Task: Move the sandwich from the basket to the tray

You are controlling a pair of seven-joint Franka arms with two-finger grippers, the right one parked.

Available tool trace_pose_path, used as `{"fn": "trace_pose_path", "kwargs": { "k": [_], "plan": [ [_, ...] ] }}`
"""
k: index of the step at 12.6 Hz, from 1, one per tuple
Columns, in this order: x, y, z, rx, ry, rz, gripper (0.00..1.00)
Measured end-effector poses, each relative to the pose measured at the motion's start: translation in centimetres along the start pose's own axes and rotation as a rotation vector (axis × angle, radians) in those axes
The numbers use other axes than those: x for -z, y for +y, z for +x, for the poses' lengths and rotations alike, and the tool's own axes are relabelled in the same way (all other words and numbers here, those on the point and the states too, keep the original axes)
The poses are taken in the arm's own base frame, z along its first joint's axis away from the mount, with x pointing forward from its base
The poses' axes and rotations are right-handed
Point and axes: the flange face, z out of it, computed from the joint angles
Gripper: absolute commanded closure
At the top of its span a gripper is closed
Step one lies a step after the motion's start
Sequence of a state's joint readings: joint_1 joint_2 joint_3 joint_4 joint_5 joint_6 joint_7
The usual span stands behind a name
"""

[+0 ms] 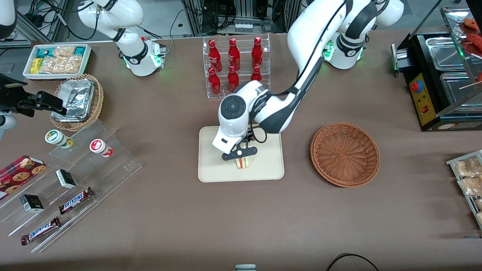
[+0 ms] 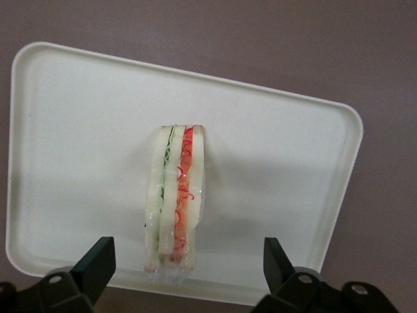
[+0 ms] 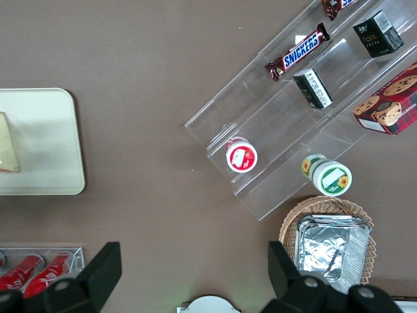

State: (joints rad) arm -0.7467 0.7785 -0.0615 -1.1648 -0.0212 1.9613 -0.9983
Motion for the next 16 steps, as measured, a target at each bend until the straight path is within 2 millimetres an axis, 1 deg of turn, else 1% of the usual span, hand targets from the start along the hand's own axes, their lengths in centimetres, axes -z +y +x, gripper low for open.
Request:
{"fn": "trace_pose_path", "kwargs": {
  "k": [1, 2, 3, 4, 6, 7, 9, 11, 13, 16],
  "plan": [
    [2.3, -0.8, 0.6, -0.015, 0.004, 0.003, 0.00],
    [4.2, -1.7, 1.3, -0.037, 0.008, 0.008, 0.00],
    [5.4, -2.6, 2.0, -0.065, 0.020, 0.023, 0.00],
    [6.0, -3.4, 2.7, -0.106, 0.037, 0.055, 0.00],
    [6.4, -5.0, 3.9, -0.153, 0.041, 0.106, 0.00],
    [6.8, -6.3, 5.3, -0.143, 0.039, 0.117, 0.00],
    [7.7, -10.2, 8.6, -0.130, 0.027, 0.129, 0.00],
    [8.9, -14.4, 11.1, -0.165, 0.006, 0.141, 0.00],
    [10.0, -18.4, 12.7, -0.191, -0.012, 0.149, 0.00],
    [10.8, -23.7, 13.8, -0.246, -0.049, 0.160, 0.00]
  ]
}}
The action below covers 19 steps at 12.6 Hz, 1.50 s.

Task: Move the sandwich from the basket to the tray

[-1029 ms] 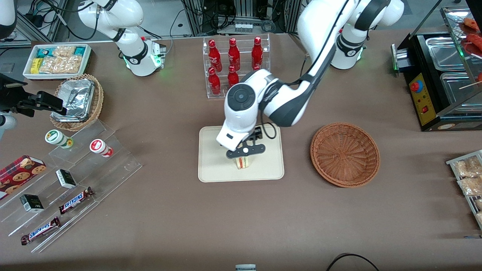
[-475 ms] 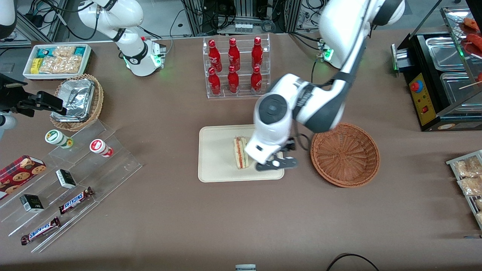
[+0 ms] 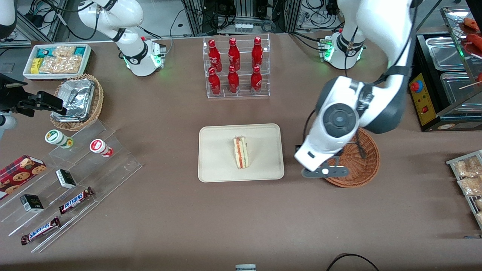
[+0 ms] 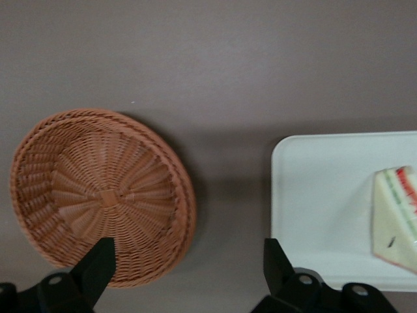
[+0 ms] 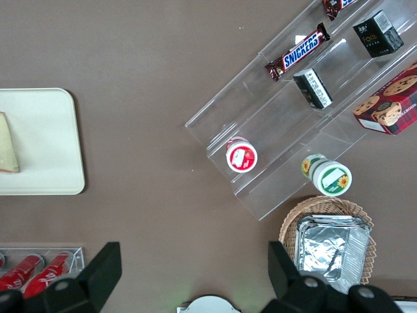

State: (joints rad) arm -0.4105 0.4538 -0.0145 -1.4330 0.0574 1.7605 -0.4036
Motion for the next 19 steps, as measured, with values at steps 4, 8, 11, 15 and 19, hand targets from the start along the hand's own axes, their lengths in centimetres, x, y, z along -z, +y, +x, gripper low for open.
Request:
{"fn": "trace_pose_path", "kwargs": {
  "k": [4, 8, 11, 15, 19],
  "plan": [
    [0.3, -8.0, -1.1, -0.070, -0.036, -0.002, 0.00],
    [2.5, -14.1, -2.7, -0.103, -0.080, -0.022, 0.00],
    [5.1, -19.3, -3.8, -0.133, -0.081, -0.056, 0.00],
    [9.7, -23.2, -6.8, -0.174, -0.060, -0.077, 0.00],
    [13.0, -23.7, -9.1, -0.186, -0.033, -0.034, 0.00]
  ]
}}
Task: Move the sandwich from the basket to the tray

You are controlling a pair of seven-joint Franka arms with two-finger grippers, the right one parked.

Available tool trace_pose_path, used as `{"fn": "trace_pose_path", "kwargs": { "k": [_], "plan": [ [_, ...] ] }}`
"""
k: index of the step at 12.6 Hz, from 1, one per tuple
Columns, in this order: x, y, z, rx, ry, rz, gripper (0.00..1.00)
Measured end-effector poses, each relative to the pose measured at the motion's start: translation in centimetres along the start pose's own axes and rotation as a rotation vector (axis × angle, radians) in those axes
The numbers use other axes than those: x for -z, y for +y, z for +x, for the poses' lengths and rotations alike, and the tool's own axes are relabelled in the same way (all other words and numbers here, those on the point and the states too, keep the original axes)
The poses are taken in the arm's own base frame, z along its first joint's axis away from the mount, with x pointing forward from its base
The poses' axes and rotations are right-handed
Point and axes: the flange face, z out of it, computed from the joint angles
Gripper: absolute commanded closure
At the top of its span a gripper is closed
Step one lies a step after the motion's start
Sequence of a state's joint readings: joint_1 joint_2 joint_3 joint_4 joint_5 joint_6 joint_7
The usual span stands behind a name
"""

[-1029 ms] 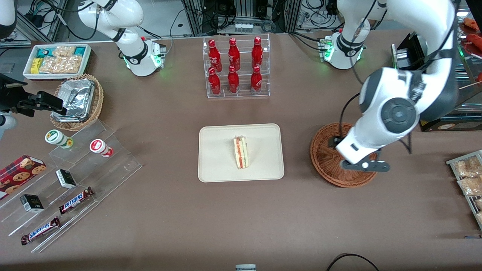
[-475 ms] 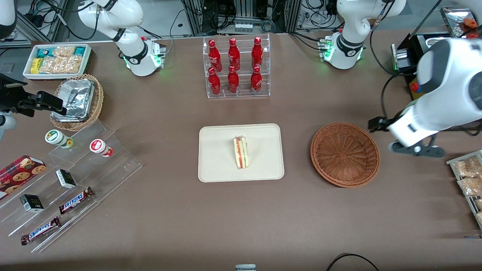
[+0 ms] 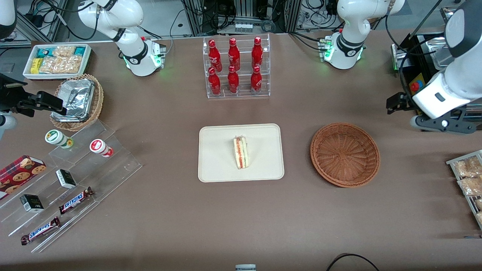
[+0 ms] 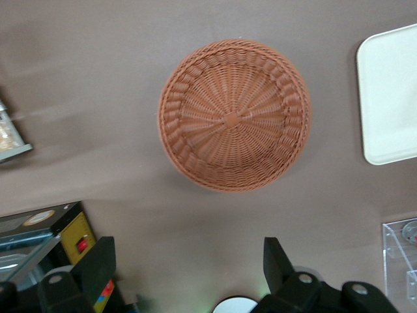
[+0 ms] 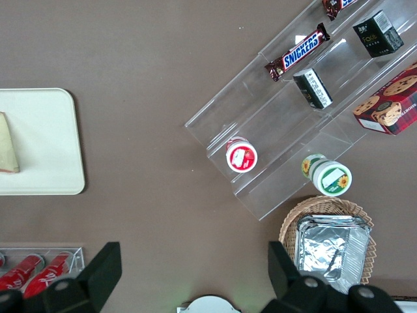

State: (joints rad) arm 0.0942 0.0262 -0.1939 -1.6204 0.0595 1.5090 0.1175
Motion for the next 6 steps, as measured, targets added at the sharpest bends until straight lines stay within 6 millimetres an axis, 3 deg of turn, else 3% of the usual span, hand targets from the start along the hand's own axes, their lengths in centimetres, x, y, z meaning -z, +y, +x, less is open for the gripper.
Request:
{"fn": "trace_pose_path", "kwargs": {
  "k": [6],
  "plan": [
    [2.3, -0.5, -2.0, 0.012, 0.015, 0.014, 0.00]
  ]
}}
